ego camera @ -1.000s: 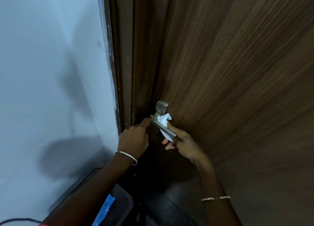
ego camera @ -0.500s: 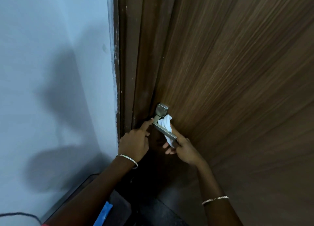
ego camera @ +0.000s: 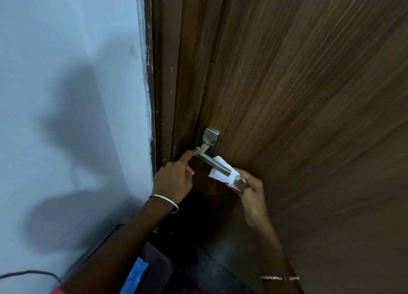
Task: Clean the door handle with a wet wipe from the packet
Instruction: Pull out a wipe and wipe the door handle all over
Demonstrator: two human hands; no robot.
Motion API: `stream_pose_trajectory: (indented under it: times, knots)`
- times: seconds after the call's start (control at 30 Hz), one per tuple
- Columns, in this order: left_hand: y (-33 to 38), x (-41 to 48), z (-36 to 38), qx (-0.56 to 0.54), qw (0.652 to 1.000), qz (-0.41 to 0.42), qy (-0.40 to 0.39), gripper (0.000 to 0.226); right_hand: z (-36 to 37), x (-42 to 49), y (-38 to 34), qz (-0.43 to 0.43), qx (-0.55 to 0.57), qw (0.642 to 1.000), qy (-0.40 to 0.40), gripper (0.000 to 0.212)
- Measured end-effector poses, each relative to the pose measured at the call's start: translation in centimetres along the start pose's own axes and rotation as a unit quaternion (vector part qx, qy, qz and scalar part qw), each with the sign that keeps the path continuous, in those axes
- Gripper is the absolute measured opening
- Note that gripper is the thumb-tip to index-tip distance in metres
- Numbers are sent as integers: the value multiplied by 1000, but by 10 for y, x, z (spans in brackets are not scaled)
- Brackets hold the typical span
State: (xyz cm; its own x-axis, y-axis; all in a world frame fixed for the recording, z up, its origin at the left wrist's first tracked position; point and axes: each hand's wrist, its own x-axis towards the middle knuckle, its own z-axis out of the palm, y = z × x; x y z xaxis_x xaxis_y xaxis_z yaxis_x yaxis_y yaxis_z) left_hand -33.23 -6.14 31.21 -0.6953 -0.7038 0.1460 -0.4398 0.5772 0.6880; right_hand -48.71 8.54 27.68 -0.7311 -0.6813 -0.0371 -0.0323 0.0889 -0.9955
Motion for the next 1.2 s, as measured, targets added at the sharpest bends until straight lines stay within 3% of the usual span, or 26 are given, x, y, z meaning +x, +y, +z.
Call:
stream_pose_trajectory:
  times: [0.23,0.5,0.67,0.8,1.03,1.2]
  knots:
    - [-9,1,-3,-54,998,-9,-25,67,-27,-35,-44,-141,-200,962,121,22]
    - [-5,1,-1,-78,997,-21,-18,64,36,-9,-47,-184,-333,920,97,19]
    - [-3,4,-3,-67,998,-15,-14,63,64,10,-59,-229,-480,844,65,25]
    - [-7,8,-4,-85,996,-13,-9,58,64,8,-57,-229,-487,842,43,29]
    - [-14,2,2,-172,984,-45,16,36,15,-20,-38,-218,-512,827,84,54]
    - [-7,1,8,-257,963,-81,-1,8,21,-13,-42,-229,-540,805,87,42]
